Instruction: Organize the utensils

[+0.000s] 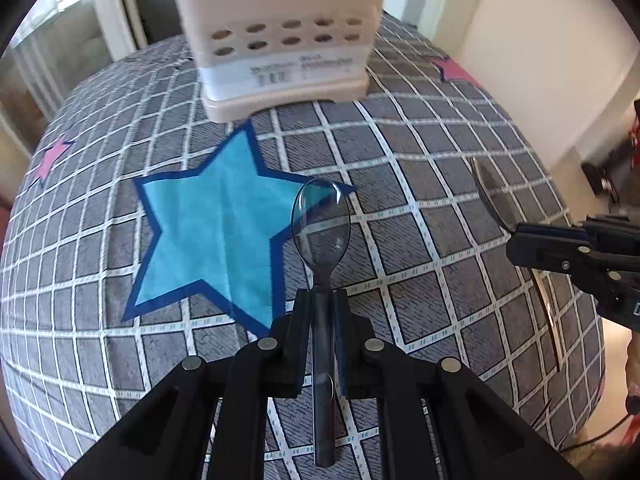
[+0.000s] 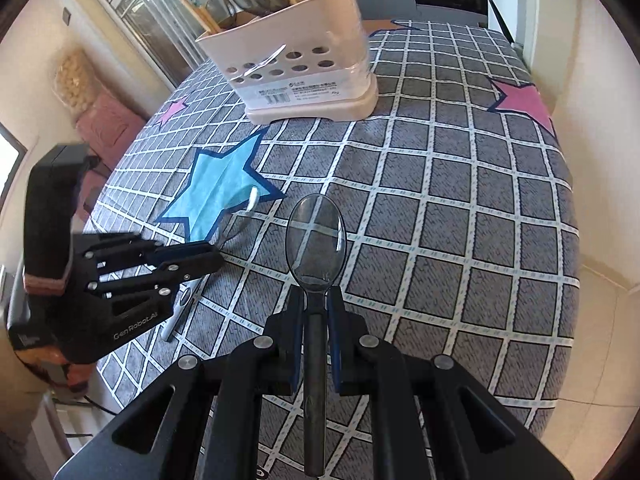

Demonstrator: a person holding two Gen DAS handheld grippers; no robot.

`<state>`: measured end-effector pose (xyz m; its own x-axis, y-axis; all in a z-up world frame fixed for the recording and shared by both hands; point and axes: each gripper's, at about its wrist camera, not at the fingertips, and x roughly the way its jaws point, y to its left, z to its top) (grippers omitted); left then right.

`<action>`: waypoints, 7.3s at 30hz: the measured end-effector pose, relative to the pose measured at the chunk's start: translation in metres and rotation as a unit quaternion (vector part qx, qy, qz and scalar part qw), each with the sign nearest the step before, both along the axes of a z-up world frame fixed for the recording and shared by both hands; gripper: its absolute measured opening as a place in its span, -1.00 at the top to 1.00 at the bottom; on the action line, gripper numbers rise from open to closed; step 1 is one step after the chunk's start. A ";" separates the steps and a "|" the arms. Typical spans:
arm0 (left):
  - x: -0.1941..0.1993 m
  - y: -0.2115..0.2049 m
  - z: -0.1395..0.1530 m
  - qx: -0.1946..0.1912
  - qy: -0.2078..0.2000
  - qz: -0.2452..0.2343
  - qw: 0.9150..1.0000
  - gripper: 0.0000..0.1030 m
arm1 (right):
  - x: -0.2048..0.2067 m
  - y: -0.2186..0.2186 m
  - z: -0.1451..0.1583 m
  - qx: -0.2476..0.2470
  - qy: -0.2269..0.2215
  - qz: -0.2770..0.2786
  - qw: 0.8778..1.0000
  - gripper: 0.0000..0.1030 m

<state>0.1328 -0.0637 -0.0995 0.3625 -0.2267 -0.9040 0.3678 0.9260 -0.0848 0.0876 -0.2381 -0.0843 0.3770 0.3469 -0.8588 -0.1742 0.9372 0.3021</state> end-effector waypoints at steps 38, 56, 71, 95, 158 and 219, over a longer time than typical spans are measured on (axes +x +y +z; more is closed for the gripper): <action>0.029 0.023 0.129 -0.053 -0.241 0.117 0.962 0.20 | 0.061 -0.009 0.103 0.037 -0.144 -0.012 0.989 0.76; 0.111 0.023 0.162 -0.048 -0.303 0.142 0.941 0.20 | 0.130 0.000 0.150 0.053 -0.265 -0.021 0.963 0.76; 0.162 0.027 0.163 -0.084 -0.324 0.175 0.926 0.20 | 0.181 0.013 0.138 0.071 -0.305 -0.035 0.949 0.76; 0.162 0.017 0.110 -0.084 -0.330 0.186 0.922 0.20 | 0.195 0.029 0.096 0.000 -0.348 -0.033 0.937 0.76; 0.106 0.044 0.103 -0.028 -0.292 0.187 0.938 -1.00 | 0.172 0.027 0.086 -0.006 -0.291 -0.003 0.957 0.51; -0.014 0.063 0.058 -0.002 -0.295 0.173 0.940 -1.00 | -0.007 0.034 0.053 -0.145 -0.316 -0.181 0.920 -0.70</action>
